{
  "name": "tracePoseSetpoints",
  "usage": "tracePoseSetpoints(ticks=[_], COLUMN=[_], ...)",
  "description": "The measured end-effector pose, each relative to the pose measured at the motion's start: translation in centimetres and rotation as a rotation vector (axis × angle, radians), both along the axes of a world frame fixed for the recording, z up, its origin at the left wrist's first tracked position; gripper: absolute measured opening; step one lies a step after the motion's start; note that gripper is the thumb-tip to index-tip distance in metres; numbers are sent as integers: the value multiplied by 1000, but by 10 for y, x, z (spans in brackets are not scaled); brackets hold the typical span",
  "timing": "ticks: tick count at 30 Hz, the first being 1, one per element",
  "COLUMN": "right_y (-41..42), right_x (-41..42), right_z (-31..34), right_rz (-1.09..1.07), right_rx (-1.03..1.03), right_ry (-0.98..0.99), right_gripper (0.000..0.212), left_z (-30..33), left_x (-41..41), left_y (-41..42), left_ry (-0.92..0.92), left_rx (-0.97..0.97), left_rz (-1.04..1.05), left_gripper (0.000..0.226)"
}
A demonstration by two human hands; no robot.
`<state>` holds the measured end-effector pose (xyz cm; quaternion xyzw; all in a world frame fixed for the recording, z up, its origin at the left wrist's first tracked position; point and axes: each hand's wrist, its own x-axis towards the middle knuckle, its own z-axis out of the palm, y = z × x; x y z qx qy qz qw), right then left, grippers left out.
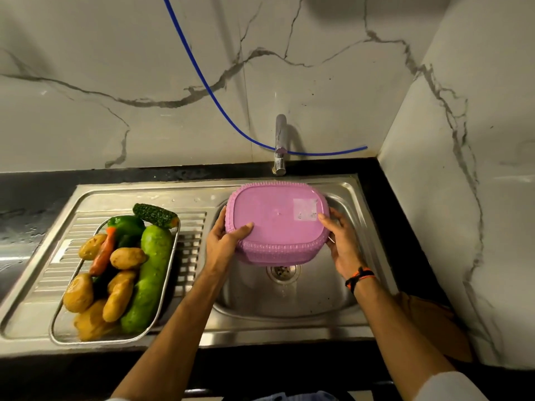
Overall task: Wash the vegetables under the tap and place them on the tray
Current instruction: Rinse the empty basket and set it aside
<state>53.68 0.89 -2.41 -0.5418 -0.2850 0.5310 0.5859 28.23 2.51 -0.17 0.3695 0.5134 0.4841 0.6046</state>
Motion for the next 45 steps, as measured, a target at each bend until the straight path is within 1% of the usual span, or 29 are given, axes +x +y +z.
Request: tracePoseSetpoints(ticks=[2, 3, 5, 6, 8, 10, 11, 13, 15, 20, 22, 24, 26, 28, 30, 31, 33, 36, 42, 45], right_y=[-1, -2, -4, -5, -4, -3, -2, -1, -2, 0, 1, 0, 0, -2, -4, -5, -7, -8, 11, 23], right_x=[-2, -3, -2, -1, 3, 4, 4, 5, 6, 18, 22, 23, 26, 30, 32, 32, 29, 24, 0, -29], right_z=[-5, -8, -15, -17, -18, -18, -19, -21, -22, -22, -22, -21, -23, -20, -18, -19, -20, -22, 18, 44], right_rz=[-7, 1, 14, 10, -2, 1, 10, 42, 75, 63, 85, 115, 107, 102, 132, 156, 178, 149, 112, 69], right_rx=[-47, -101, -199, -205, -142, -81, -77, -122, -169, -4, -35, -112, -87, 1, 31, 15, -52, -104, 80, 148], right_ry=[-25, -36, -41, -40, -37, -45, -40, -22, -16, -26, -17, 5, -5, -8, 4, 3, 19, -3, -31, -58], right_gripper=[61, 62, 59, 58, 60, 68, 70, 72, 75, 68, 68, 68, 73, 71, 69, 67, 62, 68, 64, 44], left_z=[-2, -4, -6, -7, -6, -4, -5, -5, -6, 2, 2, 4, 5, 8, 9, 7, 4, 4, 41, 58], left_x=[1, 2, 3, 2, 0, -1, -1, 3, 6, 6, 9, 13, 13, 11, 7, 6, 8, 7, -22, -46], left_y=[-5, -7, -10, -11, -9, -9, -10, -10, -12, -14, -17, -22, -24, -26, -29, -31, -37, -40, -5, 20], left_ry=[24, 34, 6, -24, -54, -48, -42, -6, 30, -6, 0, 35, 14, -26, -26, -24, 12, 34, -26, -11], left_rx=[-33, -81, -174, -191, -138, -77, -80, -150, -200, -75, -119, -197, -196, -128, -100, -120, -197, -234, -118, -59], left_rz=[-11, -22, -32, -28, 14, 51, 56, 68, 70, 102, 84, 75, 94, 113, 120, 113, 99, 95, 70, 66], left_gripper=[82, 78, 60, 58, 67, 70, 70, 75, 74, 87, 86, 78, 75, 76, 73, 76, 89, 95, 84, 71])
